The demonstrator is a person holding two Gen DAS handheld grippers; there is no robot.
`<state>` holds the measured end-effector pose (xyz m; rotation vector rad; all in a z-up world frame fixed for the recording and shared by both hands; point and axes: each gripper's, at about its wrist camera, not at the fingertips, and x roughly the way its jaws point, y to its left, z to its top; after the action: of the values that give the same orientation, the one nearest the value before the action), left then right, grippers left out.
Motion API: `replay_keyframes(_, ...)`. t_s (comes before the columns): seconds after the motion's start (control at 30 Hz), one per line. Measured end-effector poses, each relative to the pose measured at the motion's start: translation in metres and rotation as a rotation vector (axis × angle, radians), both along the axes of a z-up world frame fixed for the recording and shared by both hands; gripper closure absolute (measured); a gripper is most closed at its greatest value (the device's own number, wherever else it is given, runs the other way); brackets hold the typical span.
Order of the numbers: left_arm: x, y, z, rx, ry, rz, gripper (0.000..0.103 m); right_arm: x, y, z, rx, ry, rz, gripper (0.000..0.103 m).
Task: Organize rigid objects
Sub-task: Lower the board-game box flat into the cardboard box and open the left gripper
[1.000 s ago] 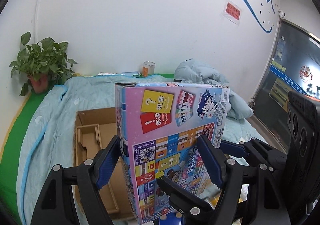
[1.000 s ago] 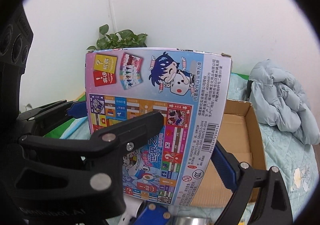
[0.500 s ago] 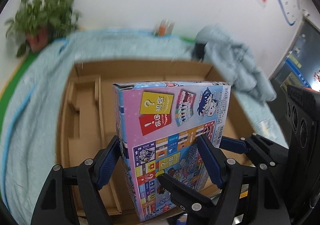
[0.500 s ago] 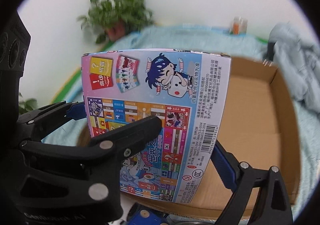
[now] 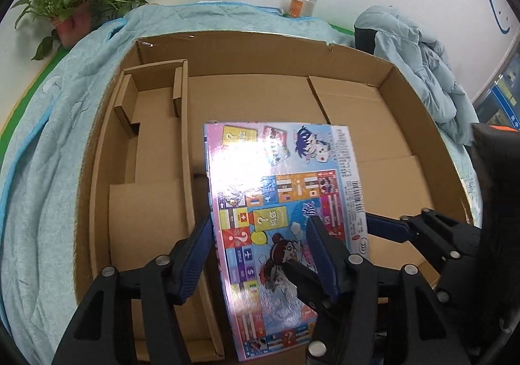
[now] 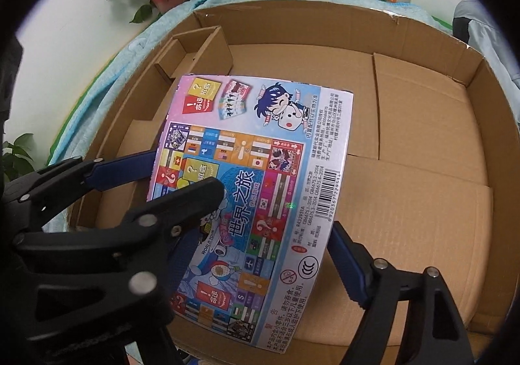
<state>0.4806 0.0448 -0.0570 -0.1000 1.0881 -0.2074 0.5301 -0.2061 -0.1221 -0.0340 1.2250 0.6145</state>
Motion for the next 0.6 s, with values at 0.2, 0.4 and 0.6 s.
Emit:
replay_keyframes(0.2, -0.039, 0.007, 0.036, -0.003, -0.12, -0.007, 0.044, 0.003, 0.004, -0.009, 0.001, 0.064, 0.026, 0.029)
replay_keyframes(0.4, -0.106, 0.032, 0.078, 0.036, -0.331, 0.072, 0.007, -0.016, -0.037, 0.034, 0.062, -0.055, -0.029, 0.028)
replay_keyframes(0.6, -0.177, 0.04, 0.117, 0.052, -0.553, 0.152, 0.001, -0.087, -0.096, 0.09, 0.071, -0.258, -0.117, 0.021)
